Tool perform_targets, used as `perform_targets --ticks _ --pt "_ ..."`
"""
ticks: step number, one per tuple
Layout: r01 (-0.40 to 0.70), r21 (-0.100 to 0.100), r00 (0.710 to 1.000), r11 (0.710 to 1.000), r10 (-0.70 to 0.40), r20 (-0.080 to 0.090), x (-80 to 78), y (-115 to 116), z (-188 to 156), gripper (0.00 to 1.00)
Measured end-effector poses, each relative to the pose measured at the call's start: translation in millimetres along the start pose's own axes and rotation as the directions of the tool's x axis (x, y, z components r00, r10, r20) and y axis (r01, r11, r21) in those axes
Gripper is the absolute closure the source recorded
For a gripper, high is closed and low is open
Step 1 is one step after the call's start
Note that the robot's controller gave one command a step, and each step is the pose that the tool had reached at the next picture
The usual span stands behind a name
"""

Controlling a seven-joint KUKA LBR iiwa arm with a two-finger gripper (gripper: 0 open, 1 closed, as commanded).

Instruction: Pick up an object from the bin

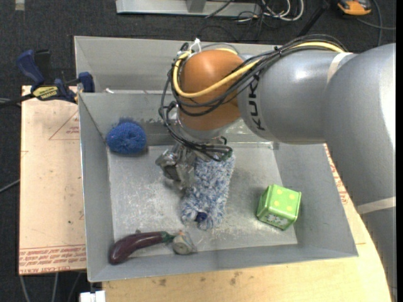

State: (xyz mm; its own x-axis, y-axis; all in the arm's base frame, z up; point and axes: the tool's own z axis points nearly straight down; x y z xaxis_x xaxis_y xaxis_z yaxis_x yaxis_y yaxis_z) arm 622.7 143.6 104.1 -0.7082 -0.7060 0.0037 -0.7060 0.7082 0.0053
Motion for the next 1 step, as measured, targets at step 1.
perform_targets --ticks 1 --pt "-0.001 0.004 1.0 1.0 0.001 0.006 -1.3 -0.7 -19.9 1.0"
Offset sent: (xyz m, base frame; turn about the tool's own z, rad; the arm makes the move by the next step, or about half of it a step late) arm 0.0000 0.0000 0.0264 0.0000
